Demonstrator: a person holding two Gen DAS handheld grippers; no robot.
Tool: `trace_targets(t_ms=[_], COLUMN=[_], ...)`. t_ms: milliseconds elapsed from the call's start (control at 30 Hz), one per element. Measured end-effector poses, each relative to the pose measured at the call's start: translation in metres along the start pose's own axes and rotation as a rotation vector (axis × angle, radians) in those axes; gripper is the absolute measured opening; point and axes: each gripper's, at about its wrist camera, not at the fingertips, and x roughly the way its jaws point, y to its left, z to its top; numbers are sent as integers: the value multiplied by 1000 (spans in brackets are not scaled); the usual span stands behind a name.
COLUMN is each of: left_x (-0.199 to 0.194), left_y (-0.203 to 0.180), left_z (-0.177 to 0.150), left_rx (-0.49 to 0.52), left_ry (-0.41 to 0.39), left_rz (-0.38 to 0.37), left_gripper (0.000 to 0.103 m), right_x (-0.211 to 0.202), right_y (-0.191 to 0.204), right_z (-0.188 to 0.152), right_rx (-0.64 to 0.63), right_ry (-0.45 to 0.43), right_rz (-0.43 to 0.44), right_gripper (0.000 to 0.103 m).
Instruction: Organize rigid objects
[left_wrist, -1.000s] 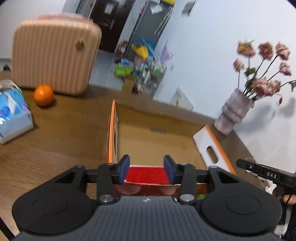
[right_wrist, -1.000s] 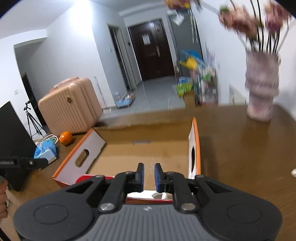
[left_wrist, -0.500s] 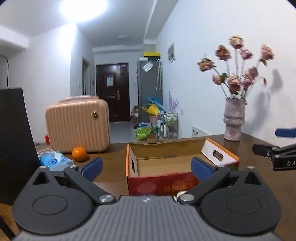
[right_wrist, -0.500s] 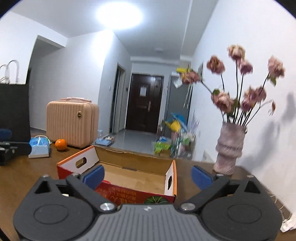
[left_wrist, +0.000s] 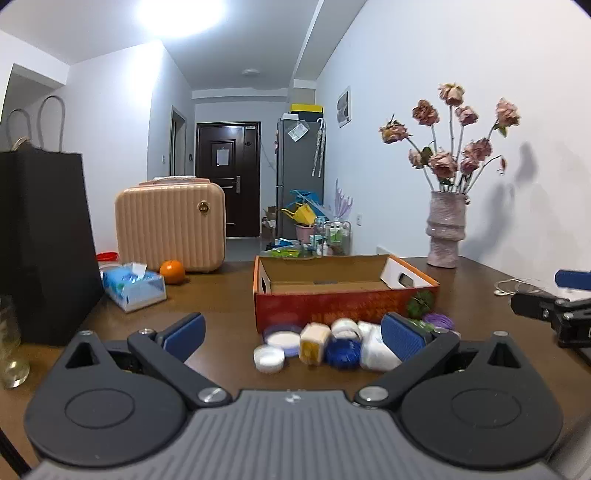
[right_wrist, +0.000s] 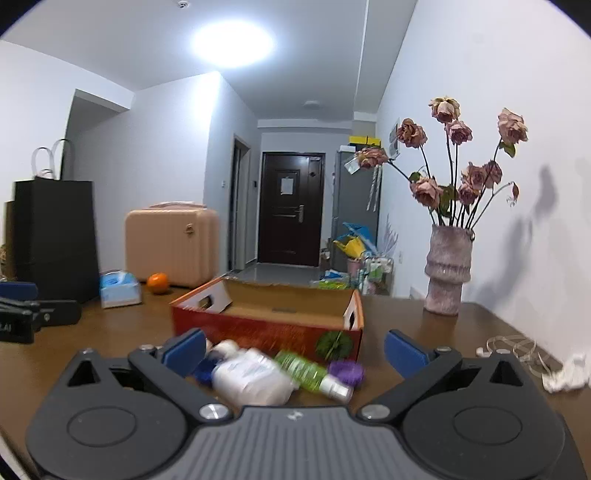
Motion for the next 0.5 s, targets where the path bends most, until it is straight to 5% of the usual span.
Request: trace_targets(t_ms=[200, 500], left_x=[-41, -19], left_y=[11, 18], left_z=[-35, -48], left_rx=[-32, -66], left_ry=[51, 137], left_rz=[-19, -5], left_gripper=[103, 103], right_x=[-47, -32], right_y=[5, 1], right_z=[-48, -58], right_rx=[42, 53], right_ry=[45, 93], right_rz=[12, -17], right_gripper=[103, 103])
